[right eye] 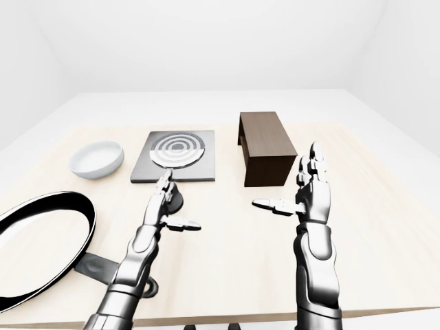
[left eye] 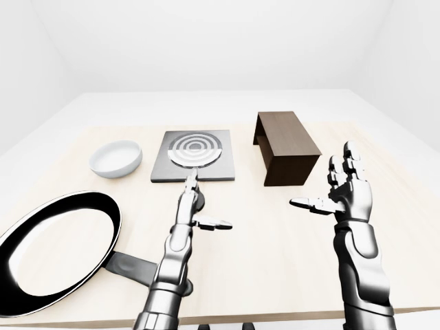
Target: Turn on the stove.
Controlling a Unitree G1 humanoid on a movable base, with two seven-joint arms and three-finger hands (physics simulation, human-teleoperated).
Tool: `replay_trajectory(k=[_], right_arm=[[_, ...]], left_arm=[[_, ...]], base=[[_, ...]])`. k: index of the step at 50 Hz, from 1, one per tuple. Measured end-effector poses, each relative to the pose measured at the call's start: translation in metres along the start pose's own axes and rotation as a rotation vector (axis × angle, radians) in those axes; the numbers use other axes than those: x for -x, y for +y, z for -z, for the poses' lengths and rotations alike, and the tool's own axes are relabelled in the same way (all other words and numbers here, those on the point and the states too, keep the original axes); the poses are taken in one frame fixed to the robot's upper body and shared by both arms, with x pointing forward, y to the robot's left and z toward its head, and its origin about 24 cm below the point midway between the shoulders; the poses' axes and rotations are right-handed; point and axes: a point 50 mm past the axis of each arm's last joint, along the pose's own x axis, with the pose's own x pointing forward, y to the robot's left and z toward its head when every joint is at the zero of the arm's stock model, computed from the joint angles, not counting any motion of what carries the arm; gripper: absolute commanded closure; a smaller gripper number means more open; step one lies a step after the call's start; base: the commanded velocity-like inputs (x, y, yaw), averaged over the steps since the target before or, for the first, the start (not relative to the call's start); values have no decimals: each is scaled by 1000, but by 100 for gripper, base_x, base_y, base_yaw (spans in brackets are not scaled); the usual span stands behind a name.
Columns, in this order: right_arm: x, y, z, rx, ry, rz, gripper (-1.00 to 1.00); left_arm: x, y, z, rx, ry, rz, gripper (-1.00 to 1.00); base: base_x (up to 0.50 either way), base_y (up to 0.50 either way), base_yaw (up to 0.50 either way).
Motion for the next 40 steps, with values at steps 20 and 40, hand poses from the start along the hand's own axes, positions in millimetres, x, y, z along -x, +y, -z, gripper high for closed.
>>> replay_trajectory(k=[20,40], right_arm=[[1,1,2,-1,8,-3,-100],[1,1,1,-2,6,-4,-100]], left_arm=[[64,10,-110,37,-457,1,-100],[85,13,-129,54,-556,-5,-100]], base=[[0,0,0],[0,0,0]])
